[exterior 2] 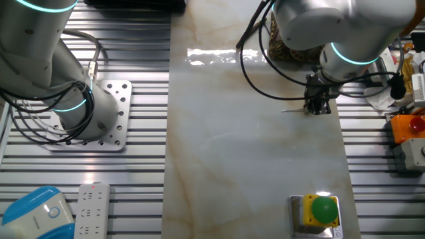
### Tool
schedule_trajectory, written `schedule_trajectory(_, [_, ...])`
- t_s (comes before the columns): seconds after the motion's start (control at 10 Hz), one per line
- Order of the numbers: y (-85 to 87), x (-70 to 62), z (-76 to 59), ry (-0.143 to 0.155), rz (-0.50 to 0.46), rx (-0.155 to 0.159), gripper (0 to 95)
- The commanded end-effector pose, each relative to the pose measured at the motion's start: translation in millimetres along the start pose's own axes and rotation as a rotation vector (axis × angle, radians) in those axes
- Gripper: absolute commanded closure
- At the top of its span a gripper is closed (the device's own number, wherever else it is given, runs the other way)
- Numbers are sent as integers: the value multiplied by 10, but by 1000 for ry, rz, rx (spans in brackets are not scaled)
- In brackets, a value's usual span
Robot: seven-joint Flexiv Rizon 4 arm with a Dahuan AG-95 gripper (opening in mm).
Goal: Dial a number on an old rotary phone
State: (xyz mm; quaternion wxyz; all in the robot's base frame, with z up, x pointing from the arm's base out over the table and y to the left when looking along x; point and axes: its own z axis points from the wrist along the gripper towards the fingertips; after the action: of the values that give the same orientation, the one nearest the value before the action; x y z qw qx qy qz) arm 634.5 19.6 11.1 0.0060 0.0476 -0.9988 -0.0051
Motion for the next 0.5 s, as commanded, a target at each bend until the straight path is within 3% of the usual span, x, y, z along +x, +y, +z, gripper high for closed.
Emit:
schedule_trajectory(0.1, [0, 10, 19, -3, -4, -8, 760])
schedule_trajectory(0.2, [-2, 8, 23, -37, 4, -14, 760])
schedule_trajectory(0.3, [-5, 6, 29, -26, 0, -6, 950])
schedule_trajectory(0.4, [-9, 4, 39, -29, 0, -7, 950])
schedule_trajectory(0.5, [-9, 4, 39, -17, 2, 22, 950])
